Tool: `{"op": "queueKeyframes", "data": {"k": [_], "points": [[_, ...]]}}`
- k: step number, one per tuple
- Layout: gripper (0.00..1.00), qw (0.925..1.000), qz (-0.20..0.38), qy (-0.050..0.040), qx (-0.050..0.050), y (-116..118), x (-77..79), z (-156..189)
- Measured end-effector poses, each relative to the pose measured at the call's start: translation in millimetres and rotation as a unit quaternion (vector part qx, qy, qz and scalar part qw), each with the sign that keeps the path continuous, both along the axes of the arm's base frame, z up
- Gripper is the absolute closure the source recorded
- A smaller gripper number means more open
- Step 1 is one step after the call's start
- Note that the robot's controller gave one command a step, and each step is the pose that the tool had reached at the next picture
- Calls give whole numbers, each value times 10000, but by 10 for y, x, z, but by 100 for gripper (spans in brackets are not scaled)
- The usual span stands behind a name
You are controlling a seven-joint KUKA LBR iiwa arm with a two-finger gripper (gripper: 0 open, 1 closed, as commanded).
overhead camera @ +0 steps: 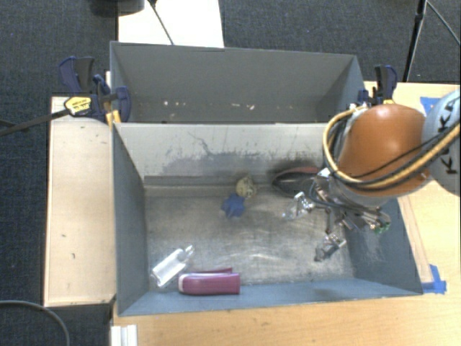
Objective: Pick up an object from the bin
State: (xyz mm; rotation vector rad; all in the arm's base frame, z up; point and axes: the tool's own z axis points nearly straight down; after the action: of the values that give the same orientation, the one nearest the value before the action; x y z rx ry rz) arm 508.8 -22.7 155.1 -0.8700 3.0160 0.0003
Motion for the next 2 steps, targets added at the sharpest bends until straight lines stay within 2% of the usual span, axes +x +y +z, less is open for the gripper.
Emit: {"op": "queueKeyframes", "data": {"k": [1,2], "points": [[0,9977,678,21,19,1146,-285,-357],[0,9989,473,-27,27,1920,342,-304]]}}
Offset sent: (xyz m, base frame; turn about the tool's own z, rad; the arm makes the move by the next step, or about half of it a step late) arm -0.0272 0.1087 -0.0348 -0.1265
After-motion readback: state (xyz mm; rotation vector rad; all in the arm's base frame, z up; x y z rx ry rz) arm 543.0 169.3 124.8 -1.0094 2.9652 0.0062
